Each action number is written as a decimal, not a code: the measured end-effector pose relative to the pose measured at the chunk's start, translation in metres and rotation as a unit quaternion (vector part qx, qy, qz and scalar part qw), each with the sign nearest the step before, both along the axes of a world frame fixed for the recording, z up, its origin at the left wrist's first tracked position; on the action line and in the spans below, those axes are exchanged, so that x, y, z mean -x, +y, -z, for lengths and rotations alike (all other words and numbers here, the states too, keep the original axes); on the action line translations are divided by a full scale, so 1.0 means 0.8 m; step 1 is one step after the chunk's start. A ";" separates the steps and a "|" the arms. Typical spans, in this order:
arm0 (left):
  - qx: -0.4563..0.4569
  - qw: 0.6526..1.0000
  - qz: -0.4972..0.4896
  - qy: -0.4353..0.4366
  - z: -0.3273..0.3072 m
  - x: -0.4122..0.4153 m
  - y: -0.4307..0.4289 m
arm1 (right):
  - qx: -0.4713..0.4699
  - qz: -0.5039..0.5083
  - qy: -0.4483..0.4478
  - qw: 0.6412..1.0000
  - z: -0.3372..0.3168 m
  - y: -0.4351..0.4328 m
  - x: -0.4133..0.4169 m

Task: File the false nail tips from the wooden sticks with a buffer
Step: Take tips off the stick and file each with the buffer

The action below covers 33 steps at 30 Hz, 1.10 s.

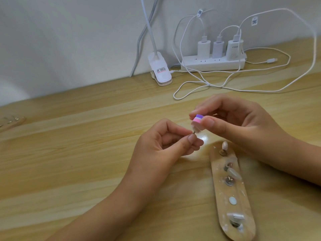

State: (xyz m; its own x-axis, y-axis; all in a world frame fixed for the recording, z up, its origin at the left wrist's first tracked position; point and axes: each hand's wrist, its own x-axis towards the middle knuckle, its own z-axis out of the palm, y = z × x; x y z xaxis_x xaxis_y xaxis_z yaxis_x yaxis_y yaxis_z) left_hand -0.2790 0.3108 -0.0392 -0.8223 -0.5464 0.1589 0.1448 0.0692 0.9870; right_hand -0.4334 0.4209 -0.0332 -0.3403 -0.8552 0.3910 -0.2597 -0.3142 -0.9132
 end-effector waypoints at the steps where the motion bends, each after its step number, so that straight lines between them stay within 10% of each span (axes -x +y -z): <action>1: -0.002 1.000 0.001 0.001 0.000 0.000 0.000 | 0.001 -0.004 -0.003 1.000 -0.001 0.000 -0.001; 33: 0.059 0.998 0.012 -0.010 0.005 0.000 -0.003 | 0.026 -0.021 0.146 0.989 0.010 -0.002 0.007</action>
